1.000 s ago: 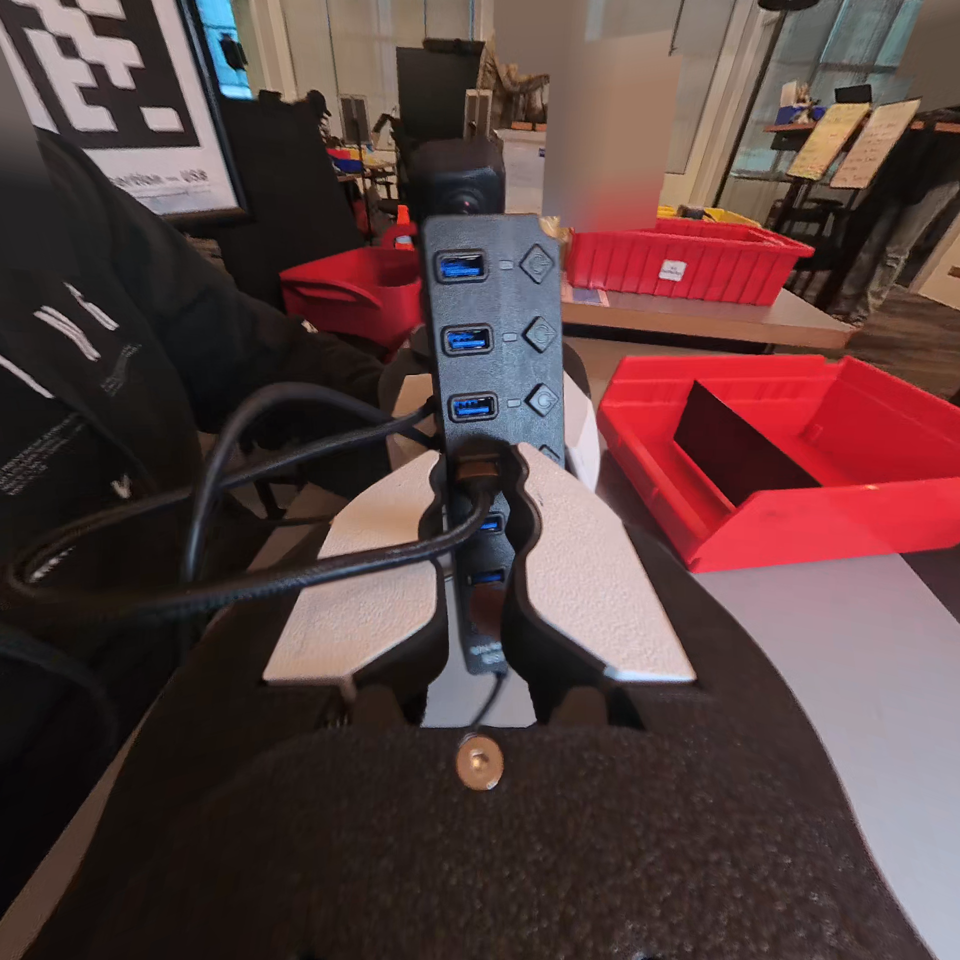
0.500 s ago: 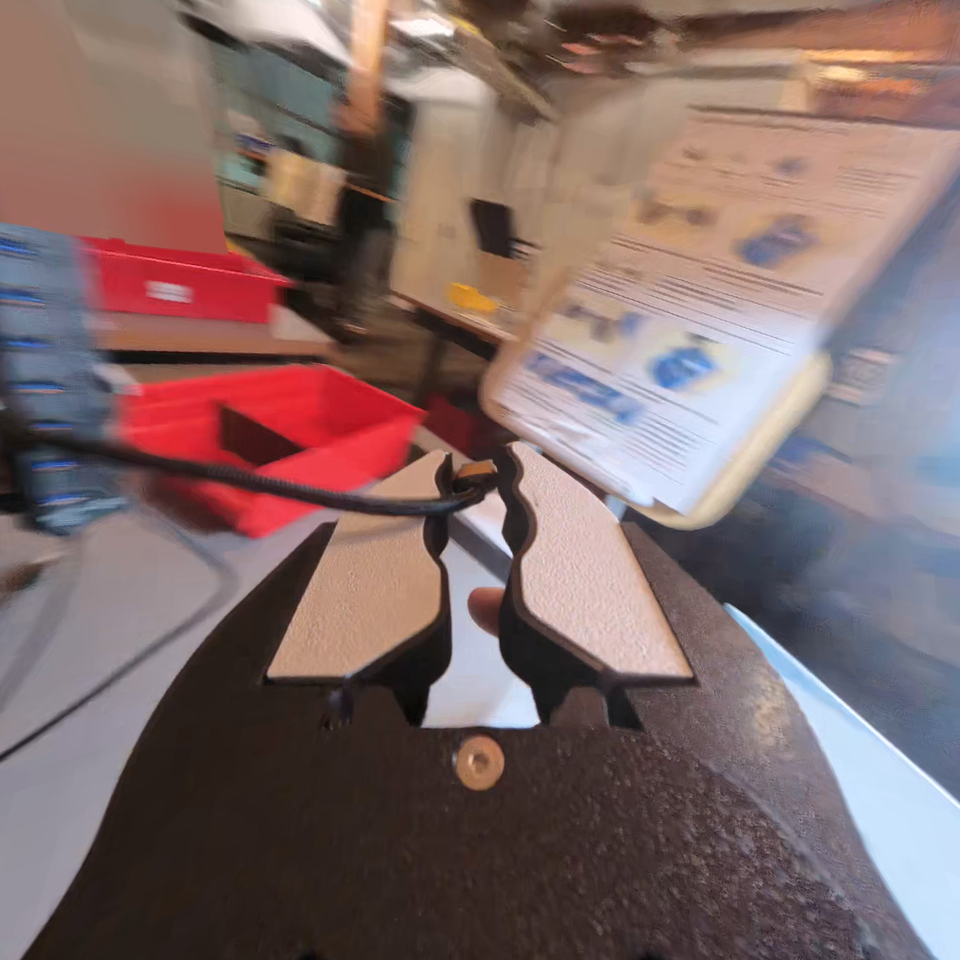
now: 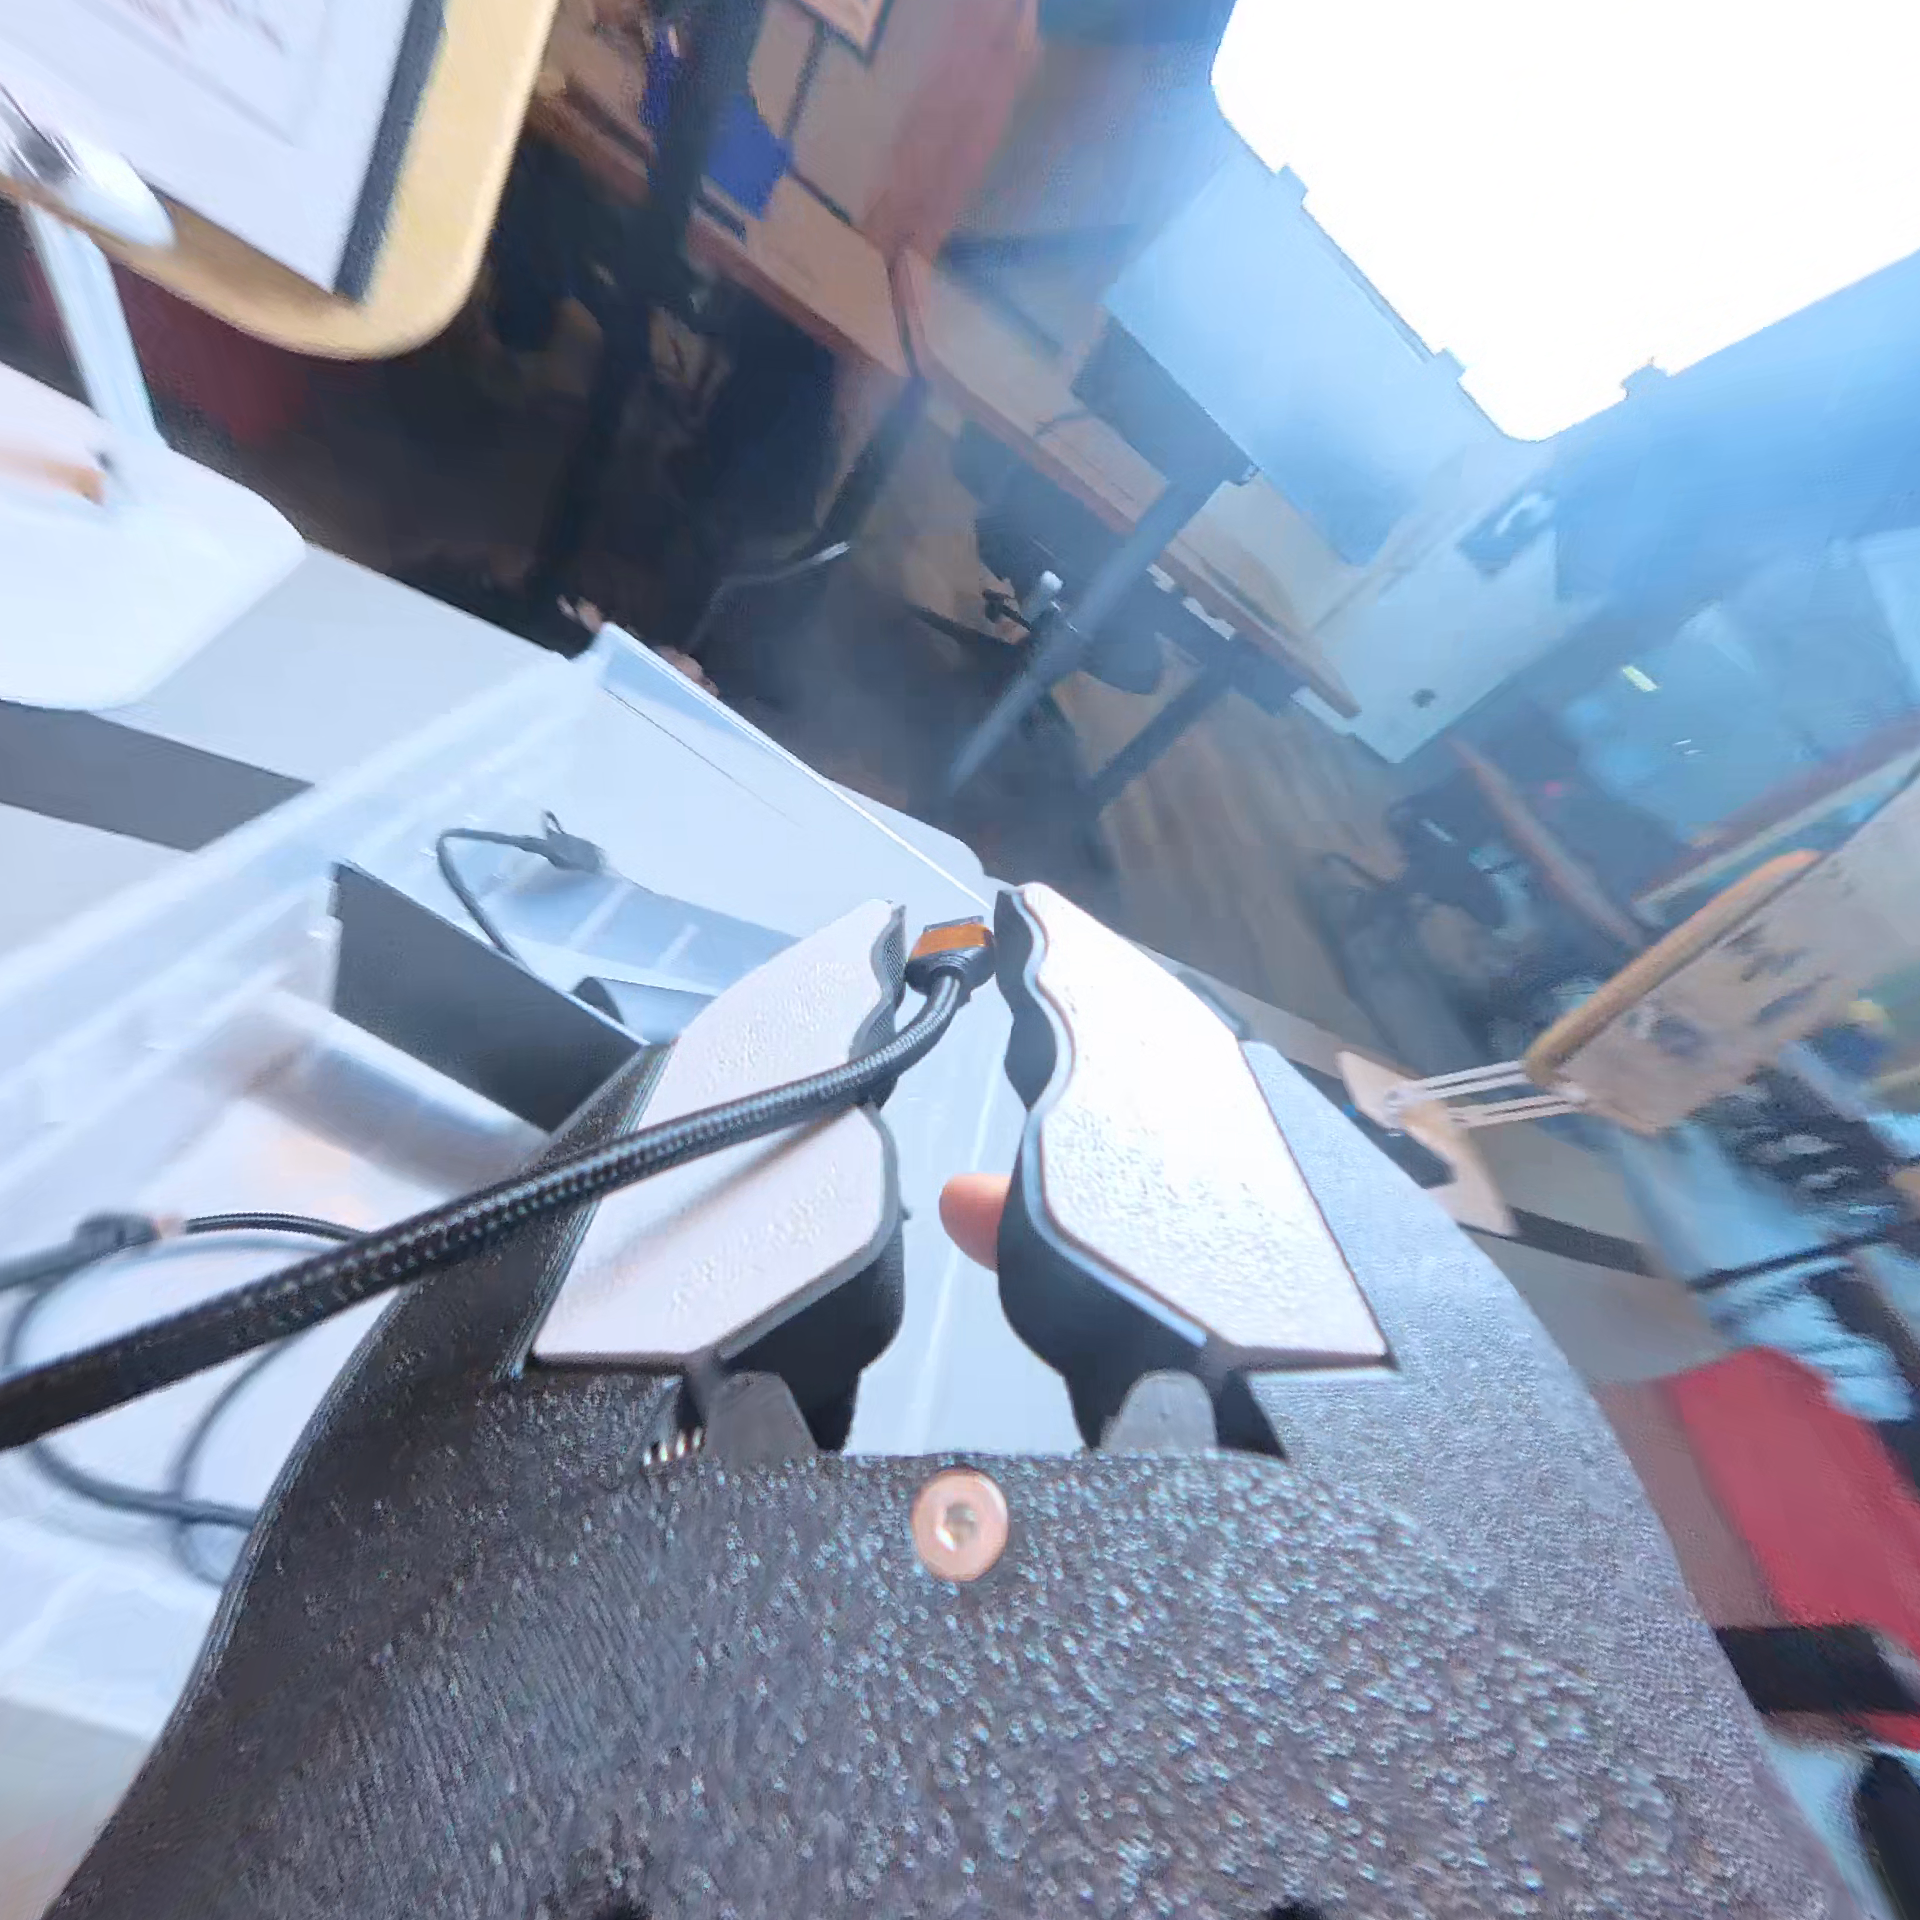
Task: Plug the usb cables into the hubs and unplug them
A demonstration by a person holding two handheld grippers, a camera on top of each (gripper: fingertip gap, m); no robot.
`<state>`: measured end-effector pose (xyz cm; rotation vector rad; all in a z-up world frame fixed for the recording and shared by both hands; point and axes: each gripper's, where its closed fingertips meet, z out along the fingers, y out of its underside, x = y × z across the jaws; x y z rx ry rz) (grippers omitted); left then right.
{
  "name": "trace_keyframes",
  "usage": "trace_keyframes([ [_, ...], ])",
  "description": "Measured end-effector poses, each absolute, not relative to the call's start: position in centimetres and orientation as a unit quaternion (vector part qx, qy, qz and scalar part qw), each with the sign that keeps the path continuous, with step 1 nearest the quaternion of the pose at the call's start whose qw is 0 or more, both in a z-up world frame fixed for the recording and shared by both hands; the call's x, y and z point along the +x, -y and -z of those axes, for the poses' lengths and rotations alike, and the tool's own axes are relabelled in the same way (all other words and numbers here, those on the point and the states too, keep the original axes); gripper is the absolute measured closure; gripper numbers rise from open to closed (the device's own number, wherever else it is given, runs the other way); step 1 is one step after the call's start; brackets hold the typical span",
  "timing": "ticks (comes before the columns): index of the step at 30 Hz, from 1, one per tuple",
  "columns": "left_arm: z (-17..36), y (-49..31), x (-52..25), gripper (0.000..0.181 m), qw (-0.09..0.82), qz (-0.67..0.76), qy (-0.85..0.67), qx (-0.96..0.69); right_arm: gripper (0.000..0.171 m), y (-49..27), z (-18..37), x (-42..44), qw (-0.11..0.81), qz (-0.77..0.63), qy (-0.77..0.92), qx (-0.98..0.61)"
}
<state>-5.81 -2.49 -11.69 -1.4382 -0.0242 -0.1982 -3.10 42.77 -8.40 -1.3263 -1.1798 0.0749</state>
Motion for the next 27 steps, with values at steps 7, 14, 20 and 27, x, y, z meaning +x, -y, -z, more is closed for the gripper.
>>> trace_keyframes([
  [7, 12.8, 1.8, -5.2, 0.126, 0.732, 0.094, 0.002, -0.675, 0.142, -40.9, 20.2, -2.4, 0.328, 0.106, 0.750, -0.565],
  [14, 13.1, 1.6, -5.2, 0.126, 0.725, 0.102, 0.003, -0.681, 0.090, -35.7, 21.4, 1.4, 0.146, -0.008, 0.830, -0.538],
  [20, 13.1, 1.4, -4.5, 0.126, 0.722, 0.100, -0.008, -0.685, 0.107, -31.9, 15.5, -0.9, 0.255, -0.171, 0.816, -0.490],
  [27, 13.3, 1.2, -4.0, 0.126, 0.718, 0.101, -0.013, -0.689, 0.137, -31.8, 20.4, -1.0, 0.257, -0.027, 0.865, -0.429],
])
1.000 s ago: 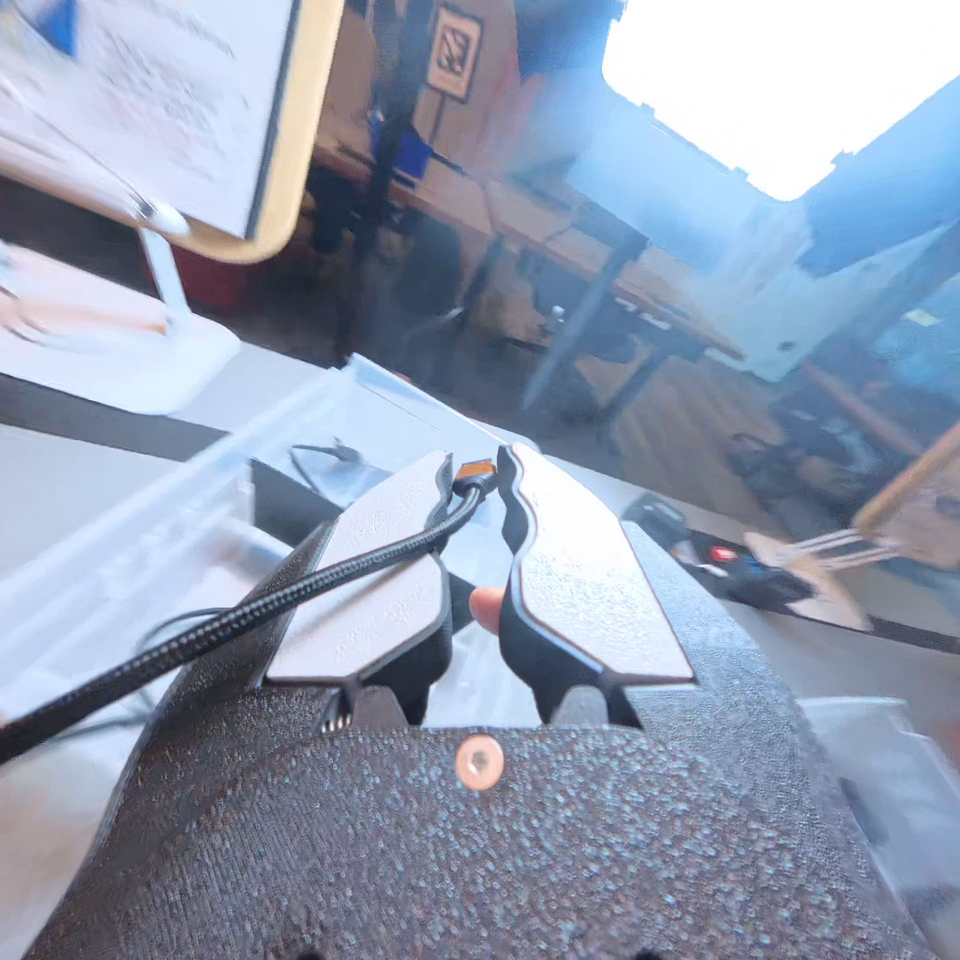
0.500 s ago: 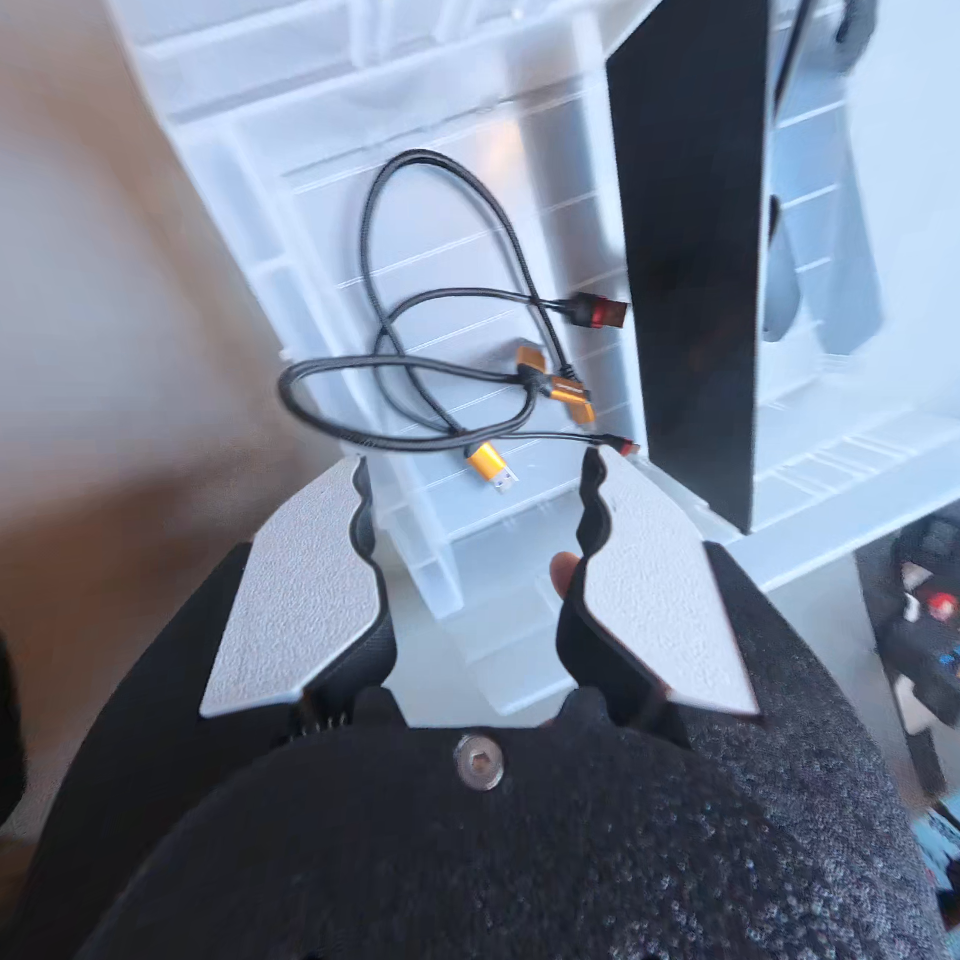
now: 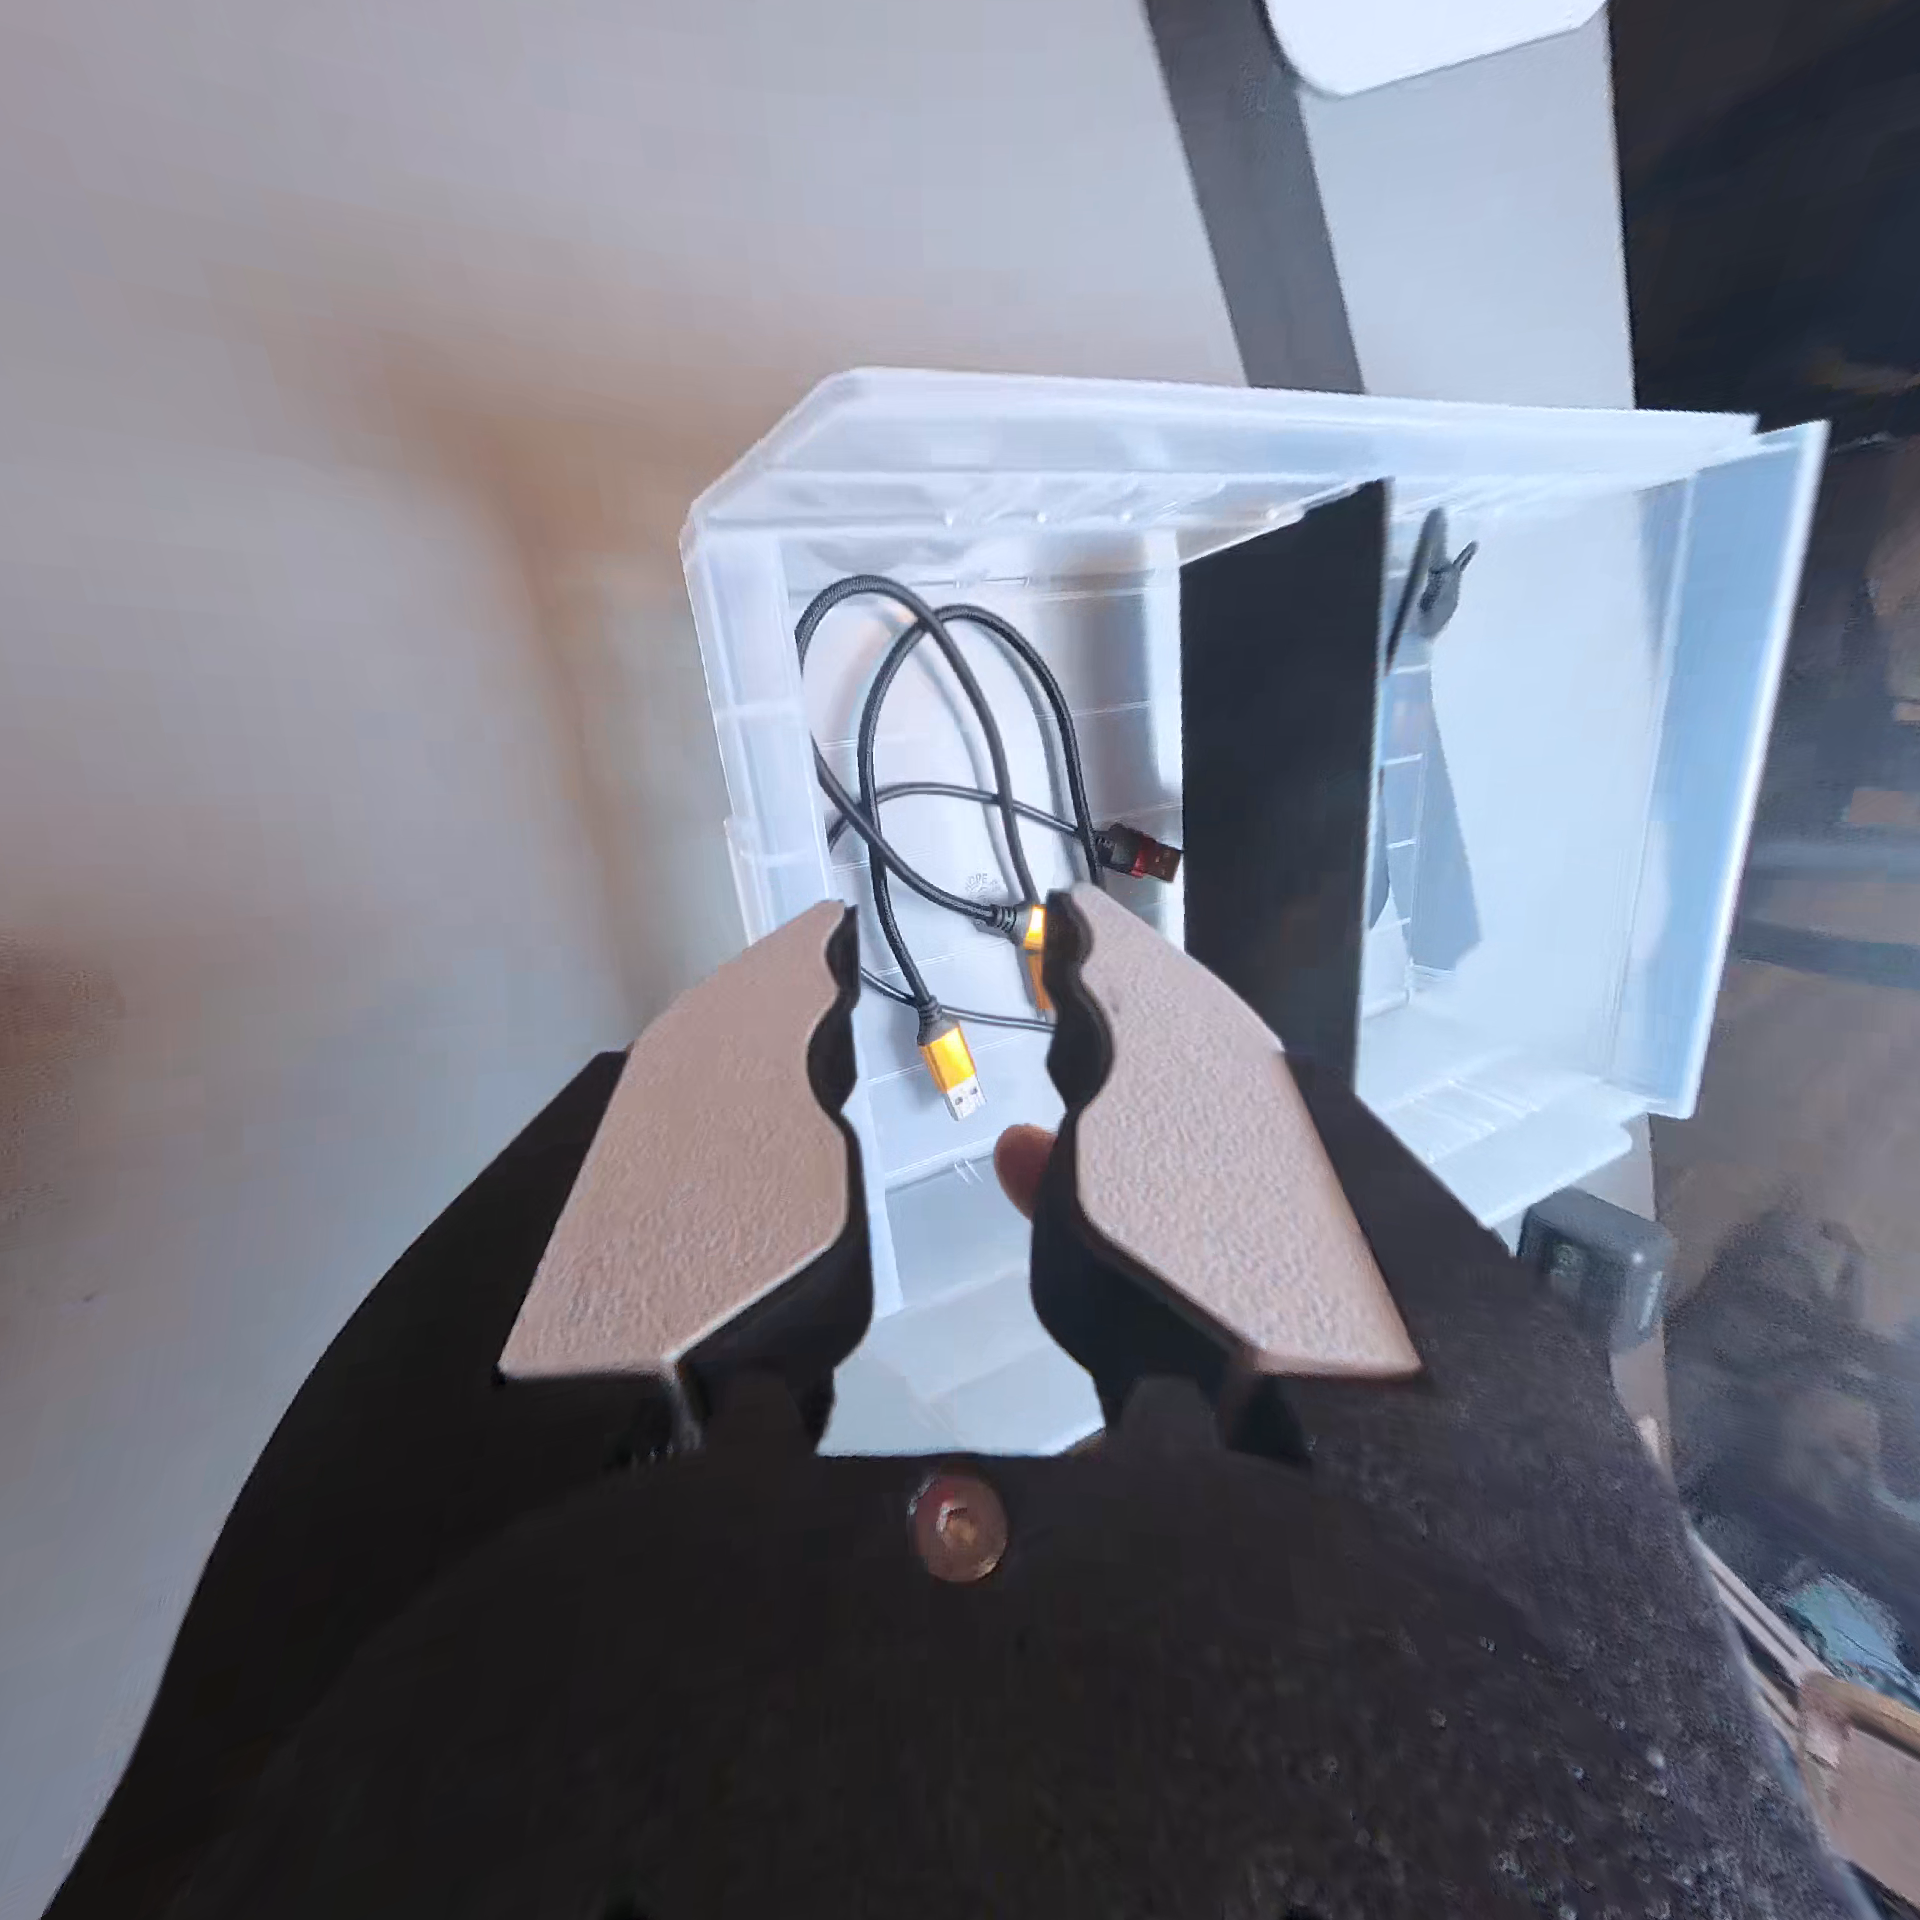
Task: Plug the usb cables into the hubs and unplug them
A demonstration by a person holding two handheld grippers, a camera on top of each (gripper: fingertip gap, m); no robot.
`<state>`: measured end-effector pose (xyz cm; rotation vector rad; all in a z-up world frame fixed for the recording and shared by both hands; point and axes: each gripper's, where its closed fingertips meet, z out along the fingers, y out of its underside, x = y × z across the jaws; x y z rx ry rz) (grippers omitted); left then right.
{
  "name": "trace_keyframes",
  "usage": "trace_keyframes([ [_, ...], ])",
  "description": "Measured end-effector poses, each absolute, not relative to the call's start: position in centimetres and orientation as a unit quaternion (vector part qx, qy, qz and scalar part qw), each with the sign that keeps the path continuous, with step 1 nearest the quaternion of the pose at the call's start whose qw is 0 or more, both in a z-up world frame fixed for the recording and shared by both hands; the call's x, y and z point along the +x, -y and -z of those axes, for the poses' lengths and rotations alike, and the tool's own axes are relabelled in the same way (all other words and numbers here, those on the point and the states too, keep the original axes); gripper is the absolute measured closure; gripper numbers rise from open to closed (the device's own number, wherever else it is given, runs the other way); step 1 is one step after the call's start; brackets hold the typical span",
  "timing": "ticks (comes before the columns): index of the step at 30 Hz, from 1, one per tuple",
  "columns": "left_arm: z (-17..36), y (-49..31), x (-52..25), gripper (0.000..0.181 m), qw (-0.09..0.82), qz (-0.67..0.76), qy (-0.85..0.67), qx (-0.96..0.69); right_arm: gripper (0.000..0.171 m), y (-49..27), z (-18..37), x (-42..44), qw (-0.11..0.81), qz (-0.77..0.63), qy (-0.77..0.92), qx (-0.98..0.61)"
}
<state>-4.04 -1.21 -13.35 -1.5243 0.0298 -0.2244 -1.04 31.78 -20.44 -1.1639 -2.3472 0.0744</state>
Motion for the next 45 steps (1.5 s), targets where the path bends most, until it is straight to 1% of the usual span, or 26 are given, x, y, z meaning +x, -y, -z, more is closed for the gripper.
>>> trace_keyframes([
  [1, 13.3, 1.2, -4.0, 0.126, 0.717, 0.101, -0.015, -0.689, 0.143, -31.7, 21.5, -1.3, 0.247, -0.023, 0.869, -0.429],
  [4, 13.4, 1.2, -3.9, 0.126, 0.717, 0.101, -0.016, -0.690, 0.149, -30.6, 24.3, -1.9, 0.198, -0.048, 0.874, -0.441],
  [5, 13.5, 1.2, -3.9, 0.126, 0.716, 0.103, -0.016, -0.690, 0.163, -30.6, 24.3, -2.6, 0.208, -0.059, 0.867, -0.448],
  [7, 13.6, 1.1, -3.7, 0.126, 0.714, 0.108, -0.018, -0.691, 0.160, -29.8, 23.2, -4.1, 0.242, -0.095, 0.852, -0.454],
  [9, 13.7, 1.0, -3.4, 0.126, 0.713, 0.113, -0.022, -0.692, 0.159, -27.4, 20.1, -5.9, 0.312, -0.167, 0.829, -0.433],
  [10, 13.7, 1.0, -3.3, 0.126, 0.713, 0.117, -0.025, -0.691, 0.153, -25.2, 18.3, -6.5, 0.338, -0.218, 0.817, -0.412],
  [12, 13.5, 1.0, -2.7, 0.126, 0.715, 0.134, -0.032, -0.685, 0.145, -19.2, 15.2, -6.2, 0.340, -0.337, 0.804, -0.353],
  [13, 13.3, 1.0, -2.3, 0.126, 0.718, 0.147, -0.035, -0.679, 0.141, -16.0, 14.3, -5.5, 0.320, -0.389, 0.802, -0.322],
  [15, 13.0, 1.0, -1.5, 0.126, 0.723, 0.170, -0.040, -0.669, 0.126, -9.9, 14.2, -3.5, 0.250, -0.457, 0.810, -0.268],
  [17, 12.6, 0.9, -0.8, 0.126, 0.727, 0.190, -0.041, -0.659, 0.111, -5.3, 15.6, -1.5, 0.183, -0.481, 0.828, -0.224],
  [18, 12.4, 1.0, -0.5, 0.126, 0.728, 0.198, -0.042, -0.655, 0.108, -3.6, 16.1, -0.8, 0.166, -0.487, 0.832, -0.207],
  [20, 12.2, 1.1, -0.4, 0.126, 0.730, 0.203, -0.042, -0.651, 0.109, -1.8, 16.0, -0.4, 0.170, -0.509, 0.821, -0.194],
  [22, 11.9, 1.2, -0.8, 0.126, 0.734, 0.198, -0.037, -0.649, 0.112, -1.5, 14.5, -0.1, 0.167, -0.551, 0.793, -0.197],
  [24, 11.6, 1.5, -1.4, 0.126, 0.739, 0.192, -0.027, -0.645, 0.116, -2.6, 13.1, 0.2, 0.160, -0.578, 0.773, -0.209],
  [26, 11.2, 1.8, -2.3, 0.126, 0.746, 0.186, -0.011, -0.640, 0.120, -4.1, 13.0, 1.0, 0.145, -0.580, 0.773, -0.215],
  [28, 10.9, 2.0, -3.2, 0.126, 0.750, 0.179, 0.008, -0.637, 0.118, -4.4, 14.3, 2.8, 0.089, -0.571, 0.789, -0.209],
  [30, 10.7, 2.2, -3.9, 0.126, 0.756, 0.178, 0.024, -0.629, 0.108, -4.0, 17.2, 4.3, 0.054, -0.523, 0.826, -0.204],
  [31, 10.7, 2.3, -4.3, 0.126, 0.758, 0.177, 0.033, -0.627, 0.108, -3.6, 18.7, 4.9, 0.043, -0.498, 0.843, -0.197],
  [32, 10.8, 2.3, -4.8, 0.126, 0.758, 0.171, 0.045, -0.628, 0.112, -3.0, 19.9, 5.2, 0.037, -0.484, 0.853, -0.191],
  [33, 11.0, 2.3, -5.2, 0.126, 0.758, 0.163, 0.056, -0.629, 0.122, -2.5, 20.6, 5.1, 0.044, -0.480, 0.855, -0.189],
  [34, 11.1, 2.3, -5.7, 0.126, 0.758, 0.153, 0.067, -0.630, 0.141, -2.1, 20.9, 4.7, 0.058, -0.481, 0.854, -0.191],
  [35, 11.3, 2.3, -6.3, 0.126, 0.757, 0.142, 0.080, -0.632, 0.165, -1.8, 21.0, 4.5, 0.067, -0.483, 0.853, -0.188],
  [37, 11.9, 2.5, -7.8, 0.126, 0.751, 0.112, 0.113, -0.641, 0.166, -1.4, 20.1, 4.7, 0.078, -0.491, 0.852, -0.165],
  [40, 13.4, 2.8, -10.1, 0.126, 0.722, 0.077, 0.167, -0.667, 0.167, -1.9, 15.0, 3.9, 0.153, -0.549, 0.807, -0.157],
  [43, 15.4, 2.2, -10.2, 0.126, 0.670, 0.060, 0.162, -0.722, 0.167, -4.0, 8.2, 2.1, 0.306, -0.613, 0.707, -0.175],
  [45, 16.6, 1.2, -8.8, 0.126, 0.644, 0.059, 0.128, -0.752, 0.167, -6.3, 5.4, 0.5, 0.427, -0.603, 0.642, -0.207],
])
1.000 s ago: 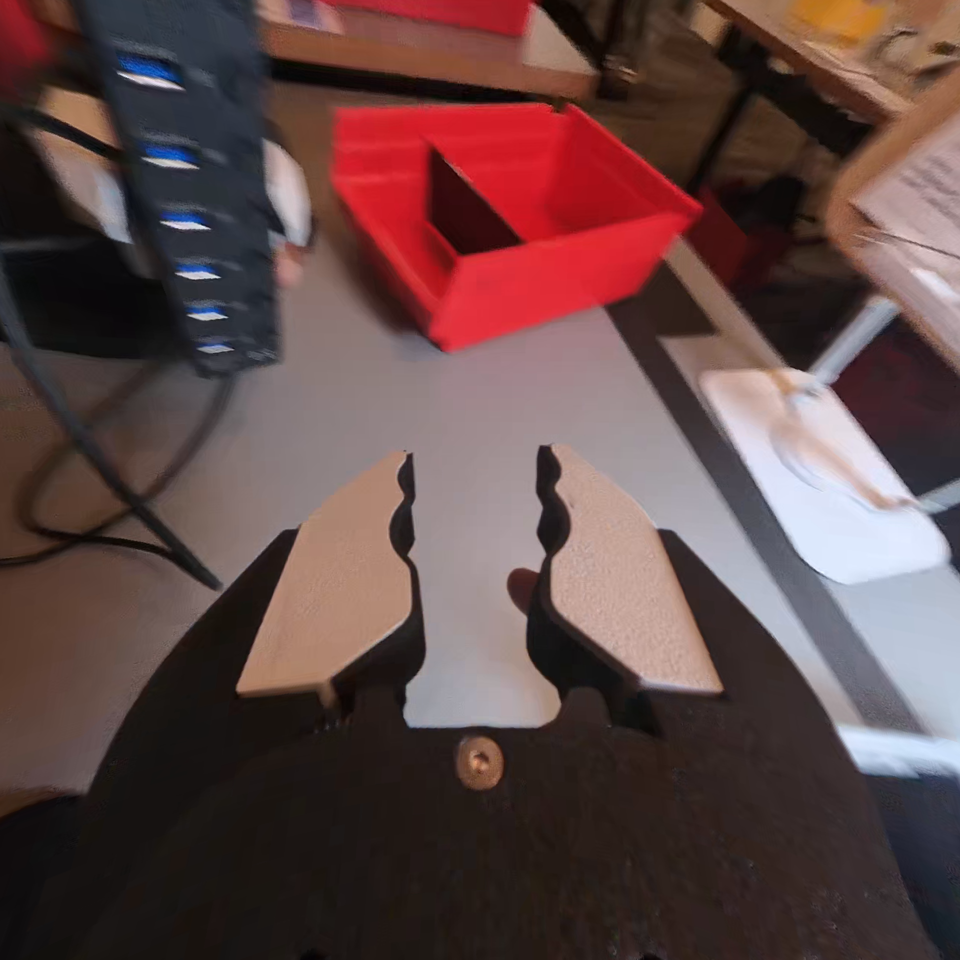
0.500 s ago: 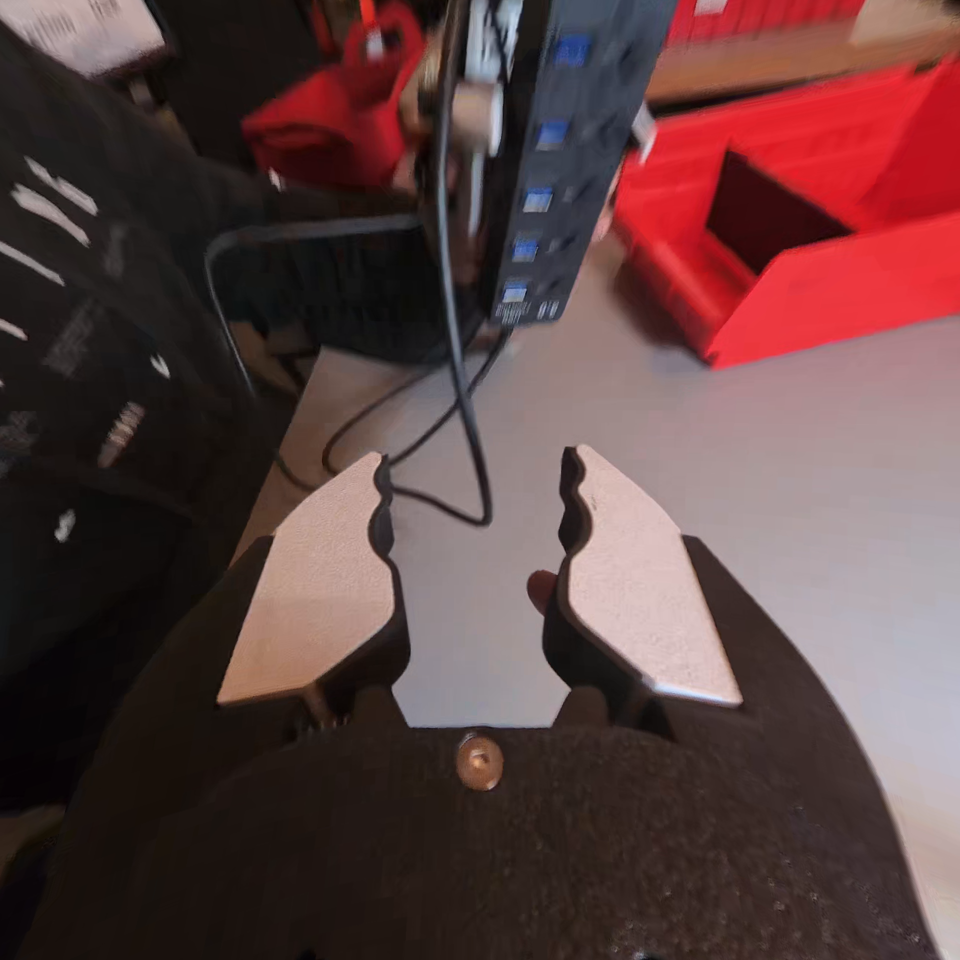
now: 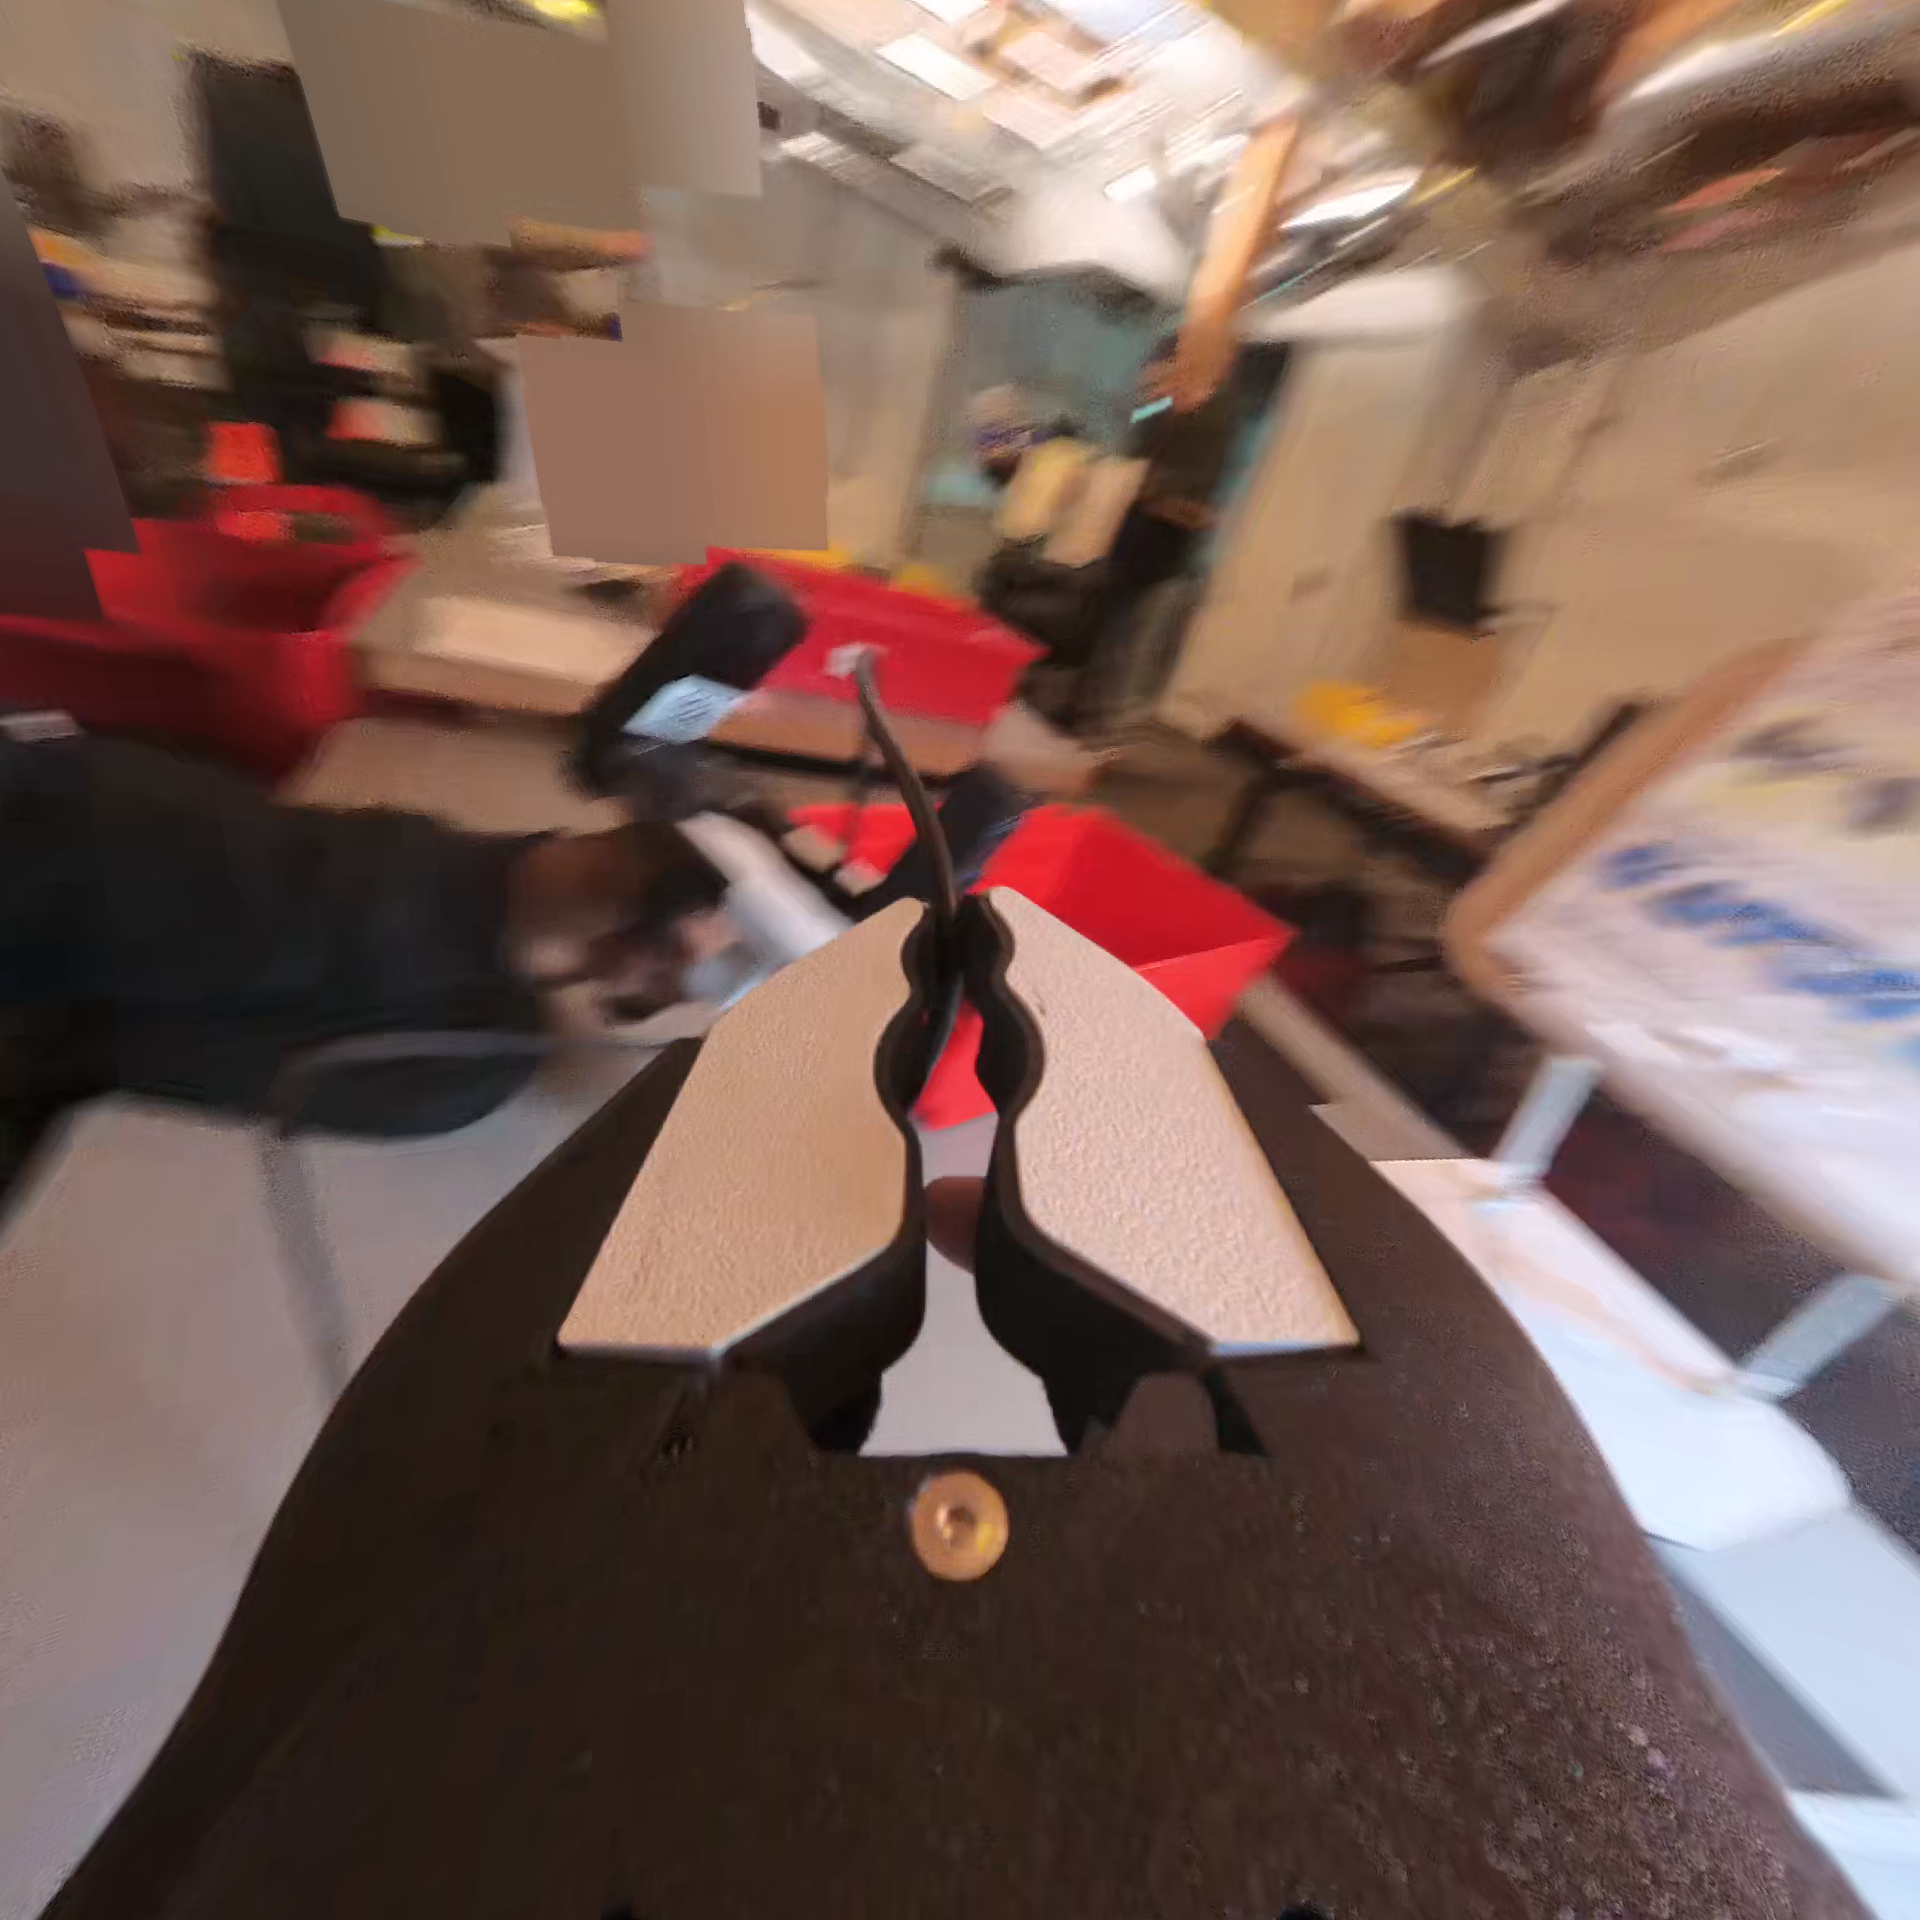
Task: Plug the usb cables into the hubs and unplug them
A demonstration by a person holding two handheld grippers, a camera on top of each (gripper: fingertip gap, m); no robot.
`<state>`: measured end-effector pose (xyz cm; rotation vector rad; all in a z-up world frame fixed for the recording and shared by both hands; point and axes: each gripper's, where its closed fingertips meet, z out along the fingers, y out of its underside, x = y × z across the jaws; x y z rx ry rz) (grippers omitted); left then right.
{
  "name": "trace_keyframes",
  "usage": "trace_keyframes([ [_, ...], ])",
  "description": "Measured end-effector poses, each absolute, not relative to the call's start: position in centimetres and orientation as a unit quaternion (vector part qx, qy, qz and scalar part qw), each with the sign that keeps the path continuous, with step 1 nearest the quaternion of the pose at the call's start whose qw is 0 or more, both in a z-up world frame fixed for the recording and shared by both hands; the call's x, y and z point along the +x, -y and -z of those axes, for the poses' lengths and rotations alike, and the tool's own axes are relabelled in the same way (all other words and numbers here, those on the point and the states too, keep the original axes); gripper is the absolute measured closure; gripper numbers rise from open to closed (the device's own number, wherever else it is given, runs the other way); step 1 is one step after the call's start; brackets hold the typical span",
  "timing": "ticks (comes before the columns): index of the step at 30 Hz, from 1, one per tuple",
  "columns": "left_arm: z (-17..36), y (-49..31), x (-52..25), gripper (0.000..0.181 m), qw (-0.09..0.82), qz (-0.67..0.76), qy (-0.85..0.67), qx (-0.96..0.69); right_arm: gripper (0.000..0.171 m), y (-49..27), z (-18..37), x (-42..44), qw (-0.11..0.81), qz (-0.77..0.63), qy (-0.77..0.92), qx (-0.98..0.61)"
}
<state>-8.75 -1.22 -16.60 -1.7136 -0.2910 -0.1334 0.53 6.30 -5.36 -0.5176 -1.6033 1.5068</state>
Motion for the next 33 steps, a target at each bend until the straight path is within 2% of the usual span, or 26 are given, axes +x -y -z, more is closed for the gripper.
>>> trace_keyframes([
  [3, 17.7, -0.4, -4.4, 0.126, 0.614, 0.075, 0.029, -0.786, 0.167, -8.8, 4.8, -1.7, 0.556, -0.517, 0.600, -0.252],
  [5, 18.7, -1.1, -1.7, 0.126, 0.581, 0.072, -0.036, -0.810, 0.167, -8.3, 6.1, -2.7, 0.568, -0.475, 0.625, -0.249],
  [9, 20.0, -0.9, 2.4, 0.126, 0.548, 0.115, -0.136, -0.818, 0.167, -4.0, 8.9, -1.8, 0.440, -0.531, 0.694, -0.206],
  [15, 16.4, 0.5, 3.9, 0.126, 0.618, 0.200, -0.165, -0.742, 0.167, -2.3, 13.2, 0.7, 0.243, -0.580, 0.753, -0.193],
  [24, 13.6, 0.6, 1.6, 0.127, 0.670, 0.250, -0.070, -0.696, 0.160, 0.0, 13.8, 2.3, 0.216, -0.619, 0.740, -0.149],
  [27, 15.0, -0.1, 0.5, 0.126, 0.659, 0.186, -0.056, -0.727, 0.144, 0.7, 13.9, 1.4, 0.217, -0.633, 0.721, -0.178],
  [30, 16.0, -0.7, -0.1, 0.126, 0.645, 0.100, -0.061, -0.755, 0.118, 1.7, 14.5, 0.8, 0.200, -0.624, 0.726, -0.208],
  [33, 17.0, -1.1, -1.2, 0.126, 0.616, -0.037, -0.077, -0.783, 0.111, 2.1, 14.6, 0.6, 0.184, -0.626, 0.722, -0.232],
])
